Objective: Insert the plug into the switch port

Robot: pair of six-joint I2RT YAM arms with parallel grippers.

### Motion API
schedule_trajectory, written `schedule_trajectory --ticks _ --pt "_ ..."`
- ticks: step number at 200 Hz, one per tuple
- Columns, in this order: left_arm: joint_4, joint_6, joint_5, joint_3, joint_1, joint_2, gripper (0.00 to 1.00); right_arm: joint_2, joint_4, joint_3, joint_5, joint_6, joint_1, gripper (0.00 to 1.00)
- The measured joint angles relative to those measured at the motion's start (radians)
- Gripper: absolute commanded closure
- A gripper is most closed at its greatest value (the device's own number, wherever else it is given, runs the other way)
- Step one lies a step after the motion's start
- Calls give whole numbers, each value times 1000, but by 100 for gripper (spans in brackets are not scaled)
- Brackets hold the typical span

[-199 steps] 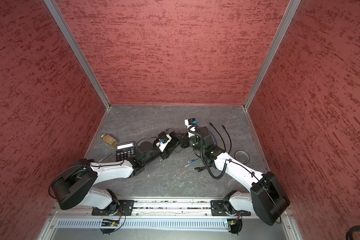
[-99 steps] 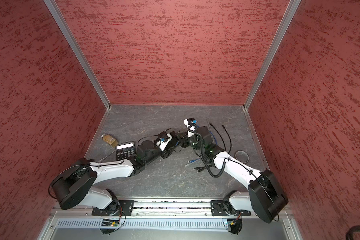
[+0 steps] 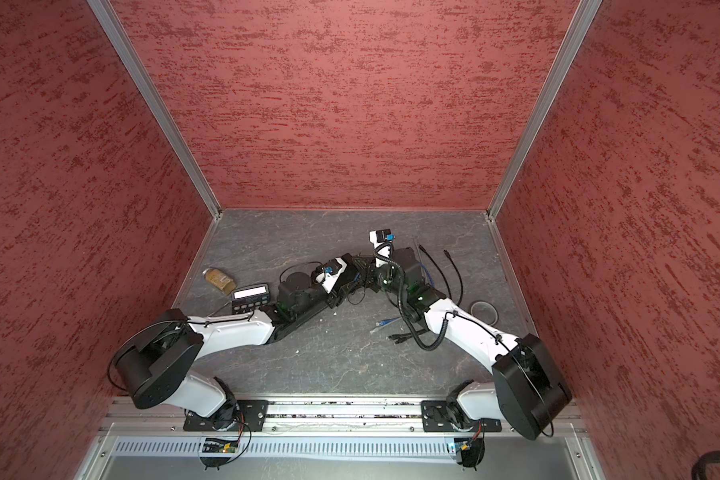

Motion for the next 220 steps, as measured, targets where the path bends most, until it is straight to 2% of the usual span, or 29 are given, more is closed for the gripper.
schedule_trajectory --ticks 77,148,183,220 --pt "-41 8 40 49 34 1 70 22 29 25 63 -26 16 100" --pt "-117 -1 35 17 -2 -26 69 14 -47 24 100 -31 45 76" --pt "-235 -18 -4 -11 -56 -82 69 17 -108 24 97 -30 55 65" --pt "-380 -63 -39 -10 -75 -140 69 17 -163 22 83 -33 54 52"
